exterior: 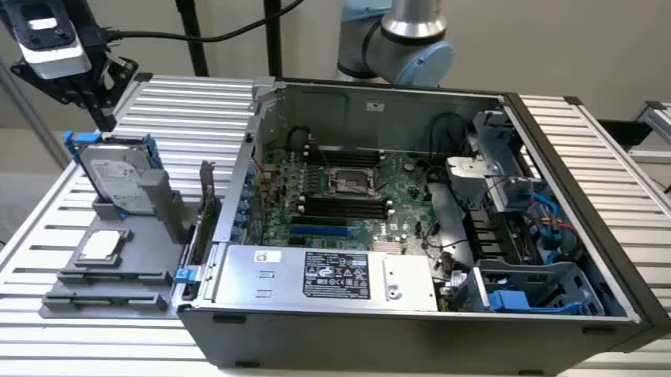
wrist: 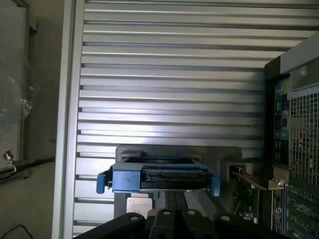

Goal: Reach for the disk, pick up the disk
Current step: 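Reach for the disk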

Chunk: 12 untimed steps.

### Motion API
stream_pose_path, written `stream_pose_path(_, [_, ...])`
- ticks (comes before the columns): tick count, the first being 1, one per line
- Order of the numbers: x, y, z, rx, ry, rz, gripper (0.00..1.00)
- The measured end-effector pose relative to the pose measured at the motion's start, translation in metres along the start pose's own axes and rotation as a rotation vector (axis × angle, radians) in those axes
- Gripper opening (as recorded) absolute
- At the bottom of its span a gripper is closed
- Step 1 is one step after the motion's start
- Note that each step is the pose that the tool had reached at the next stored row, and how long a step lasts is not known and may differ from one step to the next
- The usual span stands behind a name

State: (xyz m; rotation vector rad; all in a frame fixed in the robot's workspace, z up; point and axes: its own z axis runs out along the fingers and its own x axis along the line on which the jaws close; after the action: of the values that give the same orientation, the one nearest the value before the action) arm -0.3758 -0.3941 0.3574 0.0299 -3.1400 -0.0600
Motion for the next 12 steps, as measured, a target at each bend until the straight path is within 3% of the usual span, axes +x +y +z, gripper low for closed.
stream_pose_path(12, [-0.0004,0.0000,0.0000,0.0000,0.0000,0.000,0.11])
